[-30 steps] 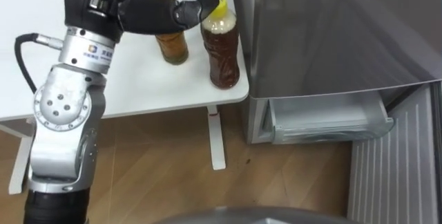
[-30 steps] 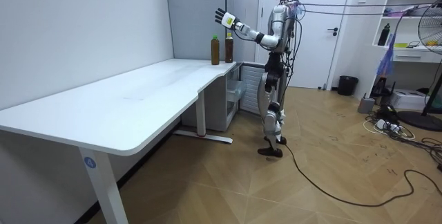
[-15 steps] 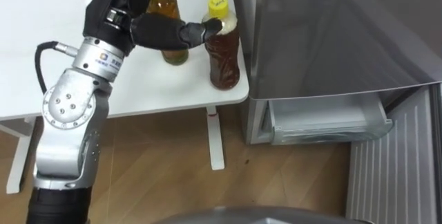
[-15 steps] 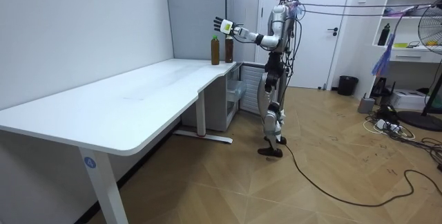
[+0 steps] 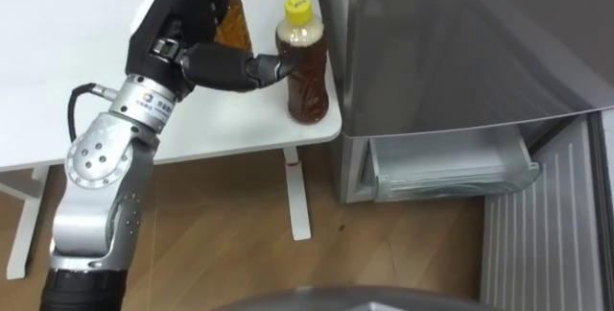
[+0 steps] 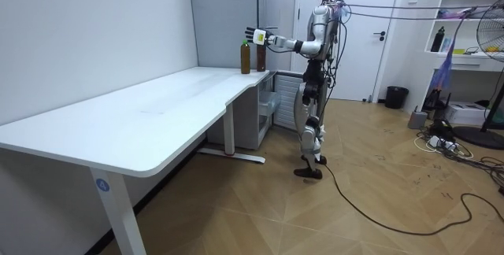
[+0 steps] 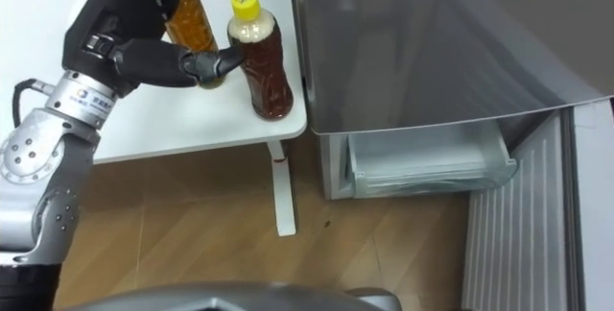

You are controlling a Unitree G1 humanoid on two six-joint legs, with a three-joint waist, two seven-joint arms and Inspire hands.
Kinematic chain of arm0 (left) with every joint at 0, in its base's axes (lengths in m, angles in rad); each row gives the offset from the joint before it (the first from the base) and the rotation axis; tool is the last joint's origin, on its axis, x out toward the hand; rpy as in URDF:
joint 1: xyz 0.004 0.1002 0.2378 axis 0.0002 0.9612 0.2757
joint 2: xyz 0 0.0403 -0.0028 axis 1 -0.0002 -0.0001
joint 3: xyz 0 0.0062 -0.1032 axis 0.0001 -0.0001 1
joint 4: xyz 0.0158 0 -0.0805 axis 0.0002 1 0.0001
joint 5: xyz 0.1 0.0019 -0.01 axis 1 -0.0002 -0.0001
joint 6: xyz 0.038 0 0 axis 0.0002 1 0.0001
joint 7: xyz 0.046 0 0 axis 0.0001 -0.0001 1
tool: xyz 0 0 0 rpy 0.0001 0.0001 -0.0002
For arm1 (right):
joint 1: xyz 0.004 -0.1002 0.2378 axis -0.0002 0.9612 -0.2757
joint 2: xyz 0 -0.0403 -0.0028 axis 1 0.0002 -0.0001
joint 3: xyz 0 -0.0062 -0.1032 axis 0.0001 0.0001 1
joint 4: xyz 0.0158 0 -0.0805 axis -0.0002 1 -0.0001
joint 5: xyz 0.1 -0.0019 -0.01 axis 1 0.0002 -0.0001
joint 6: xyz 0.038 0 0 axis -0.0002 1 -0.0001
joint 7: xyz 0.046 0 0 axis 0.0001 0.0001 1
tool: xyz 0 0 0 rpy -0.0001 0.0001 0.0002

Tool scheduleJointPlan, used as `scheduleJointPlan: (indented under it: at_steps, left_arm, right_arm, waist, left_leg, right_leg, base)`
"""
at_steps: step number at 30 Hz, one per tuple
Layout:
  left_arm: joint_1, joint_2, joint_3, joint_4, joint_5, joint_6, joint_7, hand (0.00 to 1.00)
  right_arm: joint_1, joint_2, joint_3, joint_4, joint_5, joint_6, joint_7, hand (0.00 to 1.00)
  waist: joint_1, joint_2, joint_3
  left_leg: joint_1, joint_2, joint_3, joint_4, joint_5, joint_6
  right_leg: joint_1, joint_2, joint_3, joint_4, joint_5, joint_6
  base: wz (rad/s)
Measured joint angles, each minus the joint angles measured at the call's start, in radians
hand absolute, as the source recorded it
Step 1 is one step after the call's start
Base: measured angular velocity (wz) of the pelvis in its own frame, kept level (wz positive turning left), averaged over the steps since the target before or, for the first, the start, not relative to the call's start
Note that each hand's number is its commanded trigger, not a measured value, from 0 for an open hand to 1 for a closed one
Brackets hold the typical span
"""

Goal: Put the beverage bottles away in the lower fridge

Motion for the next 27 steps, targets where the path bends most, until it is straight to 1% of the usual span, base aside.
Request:
scheduleJointPlan:
  at_steps: [3, 6, 9, 13, 16, 22, 27]
  left_arm:
    - [0.0, 0.0, 0.0, 0.004, -0.008, 0.0, -0.007, 0.0]
    - [0.001, 0.0, 0.0, 0.036, -0.021, 0.002, -0.026, 0.0]
    - [0.001, 0.0, -0.001, 0.064, -0.021, 0.006, -0.039, 0.0]
    - [0.001, 0.0, -0.002, 0.074, -0.021, 0.006, -0.048, 0.0]
    - [0.001, 0.0, -0.002, 0.075, -0.021, 0.006, -0.048, 0.0]
    - [0.001, -0.005, -0.002, 0.112, -0.019, 0.006, -0.049, 0.0]
    - [0.001, -0.007, -0.003, 0.119, -0.019, 0.006, -0.057, 0.0]
  right_arm:
    - [-0.001, 0.0, 0.002, 0.0, 0.0, 0.002, 0.008, 0.0]
    - [-0.005, 0.0, 0.02, -0.002, 0.0, 0.006, 0.012, 0.0]
    - [-0.011, 0.0, 0.04, -0.003, -0.001, 0.008, 0.016, 0.0]
    - [-0.019, 0.0, 0.04, -0.006, -0.001, 0.005, 0.019, 0.0]
    - [-0.02, 0.0, 0.041, -0.007, -0.001, -0.002, 0.02, 0.0]
    - [-0.02, -0.001, 0.04, -0.009, -0.009, -0.003, 0.018, 0.0]
    - [-0.021, -0.001, 0.04, -0.008, -0.014, -0.002, 0.01, 0.0]
  waist:
    - [0.001, 0.001, 0.0002]
    - [0.002, 0.006, 0.001]
    - [0.002, 0.011, 0.0031]
    - [0.001, 0.016, 0.0068]
    - [0.002, 0.017, 0.0067]
    - [0.002, 0.015, 0.0073]
    - [0.001, 0.012, 0.0092]
  left_leg:
    - [0.0, 0.001, 0.004, 0.0, 0.0, 0.0]
    - [0.002, 0.001, 0.004, -0.001, 0.0, 0.0]
    - [0.002, 0.001, 0.004, -0.002, 0.0, 0.0]
    - [0.002, 0.002, 0.005, -0.002, 0.0, 0.0]
    - [0.003, 0.002, 0.008, -0.003, 0.0, 0.0]
    - [0.005, 0.002, 0.013, -0.003, 0.0, 0.0]
    - [0.005, 0.002, 0.016, -0.003, 0.0, 0.0]
  right_leg:
    - [0.0, 0.0, 0.0, 0.0, 0.0, 0.0]
    - [0.001, 0.002, 0.0, 0.0, 0.0, 0.0]
    - [0.0, 0.003, 0.0, 0.0, 0.0, 0.0]
    - [0.0, 0.003, 0.0, 0.0, 0.0, 0.0]
    - [-0.001, 0.003, 0.001, 0.0, 0.0, 0.0]
    - [-0.001, 0.003, 0.002, -0.001, 0.0, 0.0]
    - [-0.002, 0.004, 0.01, -0.003, 0.0, 0.0]
  base:
    - [0.0]
    - [0.0]
    - [0.0]
    - [0.0]
    - [0.0]
    - [0.0]
    - [-0.01]
